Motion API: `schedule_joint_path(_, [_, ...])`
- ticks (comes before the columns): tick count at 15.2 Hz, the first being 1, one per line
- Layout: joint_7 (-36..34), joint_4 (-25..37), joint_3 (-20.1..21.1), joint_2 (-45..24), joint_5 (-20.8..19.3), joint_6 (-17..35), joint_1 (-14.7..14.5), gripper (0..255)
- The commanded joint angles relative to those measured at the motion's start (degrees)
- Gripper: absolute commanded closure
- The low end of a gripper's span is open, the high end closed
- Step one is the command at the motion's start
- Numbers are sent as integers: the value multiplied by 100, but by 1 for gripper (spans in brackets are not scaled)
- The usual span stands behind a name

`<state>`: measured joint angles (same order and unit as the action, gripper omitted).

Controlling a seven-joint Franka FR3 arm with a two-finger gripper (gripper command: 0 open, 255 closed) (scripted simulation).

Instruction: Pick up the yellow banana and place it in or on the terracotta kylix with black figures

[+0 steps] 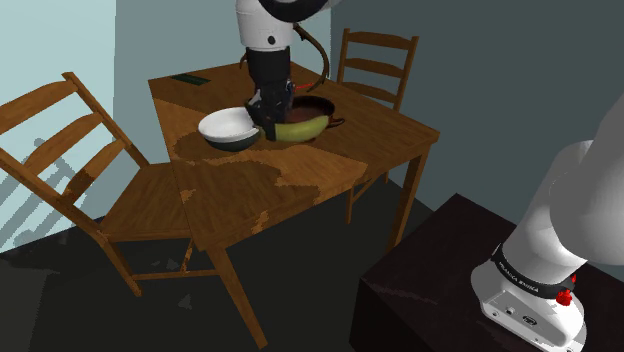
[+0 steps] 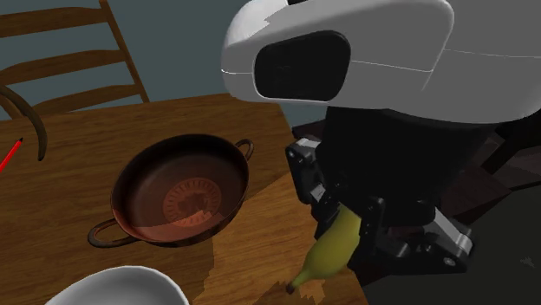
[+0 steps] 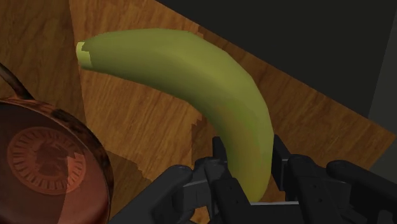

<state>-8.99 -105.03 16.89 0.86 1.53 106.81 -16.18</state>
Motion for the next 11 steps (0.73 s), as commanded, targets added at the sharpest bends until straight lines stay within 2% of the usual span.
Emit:
schedule_joint_path(1, [0,140,-2,4,0,-146,2,255])
schedule_joint_path(8, [-13,638,-2,-14,-8,-627,2,255])
schedule_joint_path(11, [338,885,-181,-213,-47,-690,180,255])
